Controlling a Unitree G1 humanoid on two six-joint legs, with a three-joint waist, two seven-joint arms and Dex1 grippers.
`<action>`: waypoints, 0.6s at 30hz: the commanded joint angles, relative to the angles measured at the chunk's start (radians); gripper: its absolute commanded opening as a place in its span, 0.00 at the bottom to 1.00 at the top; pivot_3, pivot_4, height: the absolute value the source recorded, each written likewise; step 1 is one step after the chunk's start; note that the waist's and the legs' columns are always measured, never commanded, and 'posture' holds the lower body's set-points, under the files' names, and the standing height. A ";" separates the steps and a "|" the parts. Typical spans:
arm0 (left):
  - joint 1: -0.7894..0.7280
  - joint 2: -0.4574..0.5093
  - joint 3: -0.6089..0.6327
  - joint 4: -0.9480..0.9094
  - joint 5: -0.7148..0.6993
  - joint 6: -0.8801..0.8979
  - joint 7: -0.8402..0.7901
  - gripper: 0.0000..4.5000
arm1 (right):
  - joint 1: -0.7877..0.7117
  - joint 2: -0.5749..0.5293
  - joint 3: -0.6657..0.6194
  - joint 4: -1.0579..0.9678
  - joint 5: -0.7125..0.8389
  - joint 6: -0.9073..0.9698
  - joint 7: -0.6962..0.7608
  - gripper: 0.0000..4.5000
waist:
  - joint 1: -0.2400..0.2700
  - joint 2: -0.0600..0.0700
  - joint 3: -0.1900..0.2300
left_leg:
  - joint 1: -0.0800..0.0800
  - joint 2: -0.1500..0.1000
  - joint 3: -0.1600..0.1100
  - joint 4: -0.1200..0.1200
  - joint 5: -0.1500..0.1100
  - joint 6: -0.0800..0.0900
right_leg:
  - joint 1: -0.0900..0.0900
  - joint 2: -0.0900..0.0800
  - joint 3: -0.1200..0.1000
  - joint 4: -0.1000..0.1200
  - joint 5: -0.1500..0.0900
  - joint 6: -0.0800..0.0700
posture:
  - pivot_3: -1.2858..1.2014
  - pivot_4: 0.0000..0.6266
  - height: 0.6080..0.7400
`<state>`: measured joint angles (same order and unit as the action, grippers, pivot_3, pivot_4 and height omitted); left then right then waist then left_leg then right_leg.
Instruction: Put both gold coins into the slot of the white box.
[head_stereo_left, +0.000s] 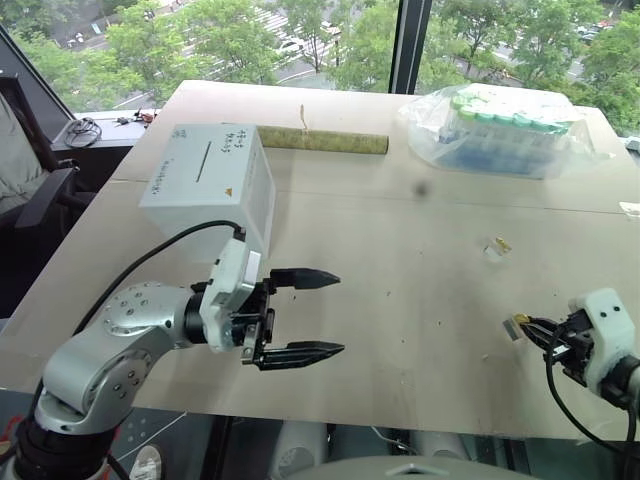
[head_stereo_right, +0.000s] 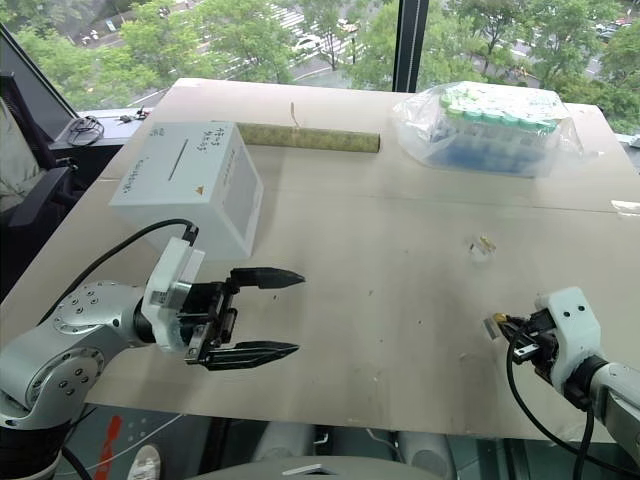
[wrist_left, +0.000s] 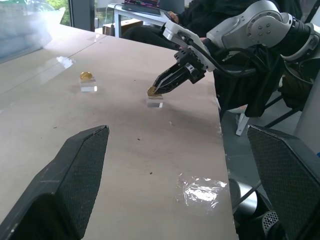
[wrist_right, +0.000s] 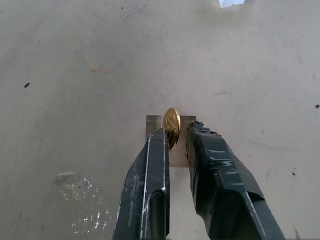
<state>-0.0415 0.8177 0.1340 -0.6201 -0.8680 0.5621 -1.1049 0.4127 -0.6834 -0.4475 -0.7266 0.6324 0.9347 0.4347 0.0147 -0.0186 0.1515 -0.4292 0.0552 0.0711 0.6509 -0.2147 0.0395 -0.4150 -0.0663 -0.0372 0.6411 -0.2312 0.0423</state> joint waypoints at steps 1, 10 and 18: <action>0.002 0.005 0.008 -0.031 -0.015 -0.007 -0.001 1.00 | -0.008 -0.009 -0.009 -0.002 -0.008 -0.018 0.015 0.16 | 0.000 0.000 0.000 | 0.000 0.000 0.000 0.000 0.000 0.000 | 0.000 0.000 0.000 0.000 0.000 0.000 | 0.52 0.24 1.00; 0.011 0.001 0.013 -0.022 -0.011 -0.014 -0.004 1.00 | -0.009 -0.009 -0.013 0.003 -0.017 -0.017 0.034 0.01 | 0.000 0.000 0.000 | 0.000 0.000 0.000 0.000 0.000 0.000 | 0.000 0.000 0.000 0.000 0.000 0.000 | 0.52 0.24 1.00; -0.023 -0.018 0.026 -0.065 -0.158 0.117 0.180 1.00 | -0.024 0.015 -0.104 -0.035 0.058 -0.015 0.049 0.01 | 0.001 0.000 0.000 | 0.000 0.000 0.000 0.000 0.000 0.000 | 0.000 0.000 0.000 0.000 0.000 0.000 | 0.52 0.24 1.00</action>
<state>-0.0406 0.8020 0.1399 -0.6651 -0.9586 0.6457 -0.9684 0.4047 -0.6744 -0.4811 -0.7216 0.6481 0.9327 0.4741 0.0158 -0.0186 0.1515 -0.4292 0.0555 0.0708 0.6510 -0.2147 0.0395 -0.4148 -0.0665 -0.0370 0.6412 -0.2312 0.0424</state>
